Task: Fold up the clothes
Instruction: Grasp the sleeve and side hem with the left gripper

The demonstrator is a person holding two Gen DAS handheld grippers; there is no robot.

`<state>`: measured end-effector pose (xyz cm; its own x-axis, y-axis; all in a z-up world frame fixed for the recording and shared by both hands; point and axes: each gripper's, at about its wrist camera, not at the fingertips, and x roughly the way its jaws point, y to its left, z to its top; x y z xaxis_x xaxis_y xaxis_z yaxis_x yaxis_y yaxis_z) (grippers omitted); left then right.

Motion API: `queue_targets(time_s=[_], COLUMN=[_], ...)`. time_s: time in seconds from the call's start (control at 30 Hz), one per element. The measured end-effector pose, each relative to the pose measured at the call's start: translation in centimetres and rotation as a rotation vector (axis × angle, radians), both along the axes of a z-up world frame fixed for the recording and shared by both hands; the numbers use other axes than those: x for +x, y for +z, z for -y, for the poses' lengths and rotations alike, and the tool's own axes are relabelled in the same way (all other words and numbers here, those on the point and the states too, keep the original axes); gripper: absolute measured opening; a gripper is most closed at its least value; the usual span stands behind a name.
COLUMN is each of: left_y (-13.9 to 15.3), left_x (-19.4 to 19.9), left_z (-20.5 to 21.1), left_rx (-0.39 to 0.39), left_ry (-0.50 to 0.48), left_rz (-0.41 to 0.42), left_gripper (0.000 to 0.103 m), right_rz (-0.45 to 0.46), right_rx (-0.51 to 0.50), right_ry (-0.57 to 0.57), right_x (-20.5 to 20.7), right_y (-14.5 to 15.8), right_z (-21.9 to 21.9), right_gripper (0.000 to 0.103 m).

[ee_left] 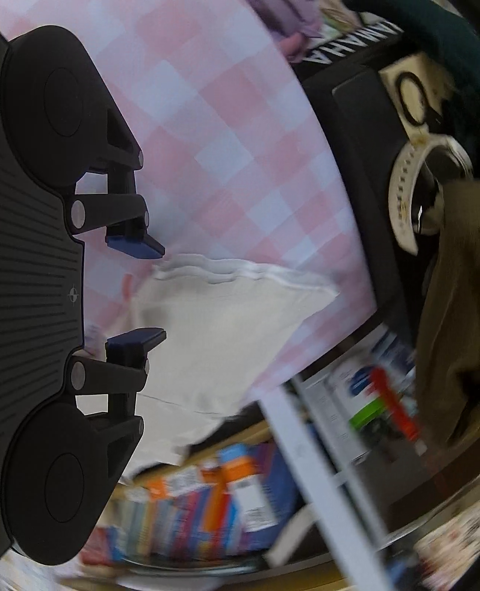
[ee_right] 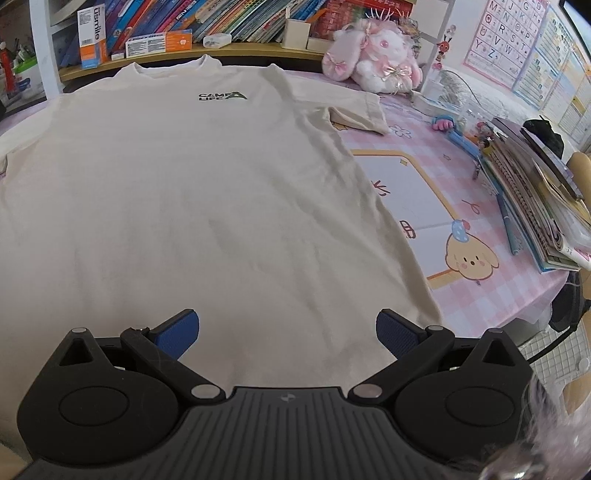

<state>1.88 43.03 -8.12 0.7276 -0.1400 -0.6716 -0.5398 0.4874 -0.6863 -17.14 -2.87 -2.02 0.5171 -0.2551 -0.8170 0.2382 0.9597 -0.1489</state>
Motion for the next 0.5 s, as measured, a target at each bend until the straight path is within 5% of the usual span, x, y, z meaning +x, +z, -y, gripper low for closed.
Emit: queue_targets(time_s=[0.17,0.4,0.5], left_y=[-1.0,-1.3,-1.4], left_x=[0.6,1.5,1.6], left_z=[-1.0,-1.6,-1.7], left_rx=[-0.113,-0.133,-0.127], left_ry=[0.093,0.127,0.137], left_rz=[0.037,0.056,0.044], left_gripper=[0.038,0.038,0.026], right_rz=[-0.003,-0.008,-0.009], right_rx=[-0.014,-0.016,-0.02], right_ry=[-0.004,-0.012,-0.007], right_x=[-0.3,-0.4,-0.3], right_y=[0.2,0.3,0.3], right_z=[0.0,0.1,-0.1], right_gripper=[0.103,0.103,0.103])
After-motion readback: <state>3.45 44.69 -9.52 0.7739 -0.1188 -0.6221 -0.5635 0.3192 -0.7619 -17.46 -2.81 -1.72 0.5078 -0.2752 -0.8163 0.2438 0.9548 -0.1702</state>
